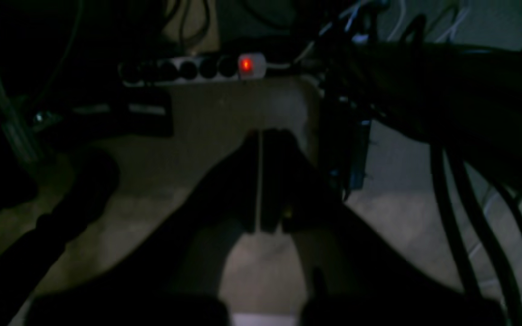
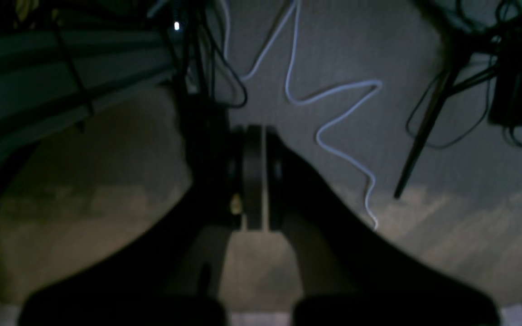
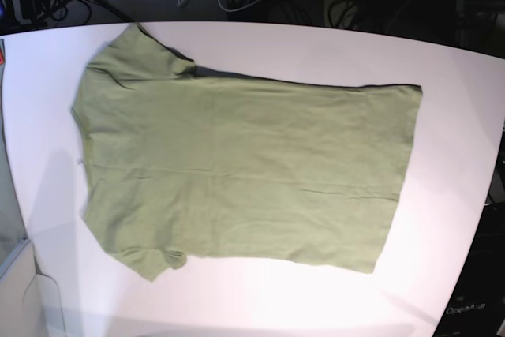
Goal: Fold the T-shirt properly
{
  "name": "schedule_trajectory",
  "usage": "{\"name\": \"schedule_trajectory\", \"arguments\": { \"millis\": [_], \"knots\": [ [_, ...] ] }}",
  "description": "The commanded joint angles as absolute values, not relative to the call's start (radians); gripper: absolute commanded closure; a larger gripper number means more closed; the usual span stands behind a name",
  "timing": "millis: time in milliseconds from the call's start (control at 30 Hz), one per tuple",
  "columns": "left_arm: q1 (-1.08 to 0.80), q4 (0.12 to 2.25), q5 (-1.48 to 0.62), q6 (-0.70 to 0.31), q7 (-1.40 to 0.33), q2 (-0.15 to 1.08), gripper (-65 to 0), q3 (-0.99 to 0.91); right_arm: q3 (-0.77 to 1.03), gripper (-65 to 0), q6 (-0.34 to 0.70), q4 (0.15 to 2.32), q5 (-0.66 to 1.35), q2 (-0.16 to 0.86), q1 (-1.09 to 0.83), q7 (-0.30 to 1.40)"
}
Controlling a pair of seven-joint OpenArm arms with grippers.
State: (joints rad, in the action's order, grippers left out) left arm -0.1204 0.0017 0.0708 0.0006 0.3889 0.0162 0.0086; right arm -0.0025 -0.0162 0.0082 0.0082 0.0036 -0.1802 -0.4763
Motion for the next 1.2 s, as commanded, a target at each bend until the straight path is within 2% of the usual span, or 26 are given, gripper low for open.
{"name": "schedule_trajectory", "arguments": {
  "millis": [0,367,633,733,1000,1167],
  "knots": [
    [-0.145,0.001,0.074,0.004,0.424,0.031,-1.0,0.010,-0.007,0.0,-0.004,0.007,0.007,0.005,-0.206,-0.519],
    [-0.305,0.000,0.076,0.002,0.805,0.073,-1.0,0.012,-0.004,0.0,-0.004,0.004,0.008,0.019,-0.407,-0.981],
    [-0.450,0.000,0.067,0.004,1.190,0.093,-1.0,0.002,-0.002,0.0,-0.005,0.004,0.008,0.021,-0.549,-1.357],
    [-0.506,0.000,0.064,0.008,1.322,0.093,-1.0,0.001,-0.002,0.0,-0.005,0.024,0.010,0.024,-0.575,-1.357],
    [-0.558,0.015,0.062,0.008,1.319,0.110,-1.0,-0.036,-0.001,0.0,-0.005,0.142,0.039,0.041,-0.648,-1.359],
    [-0.664,0.208,0.064,0.004,1.320,0.107,-1.0,-0.124,-0.004,0.0,-0.005,0.380,0.039,0.041,-0.785,-1.357]
  ]
}}
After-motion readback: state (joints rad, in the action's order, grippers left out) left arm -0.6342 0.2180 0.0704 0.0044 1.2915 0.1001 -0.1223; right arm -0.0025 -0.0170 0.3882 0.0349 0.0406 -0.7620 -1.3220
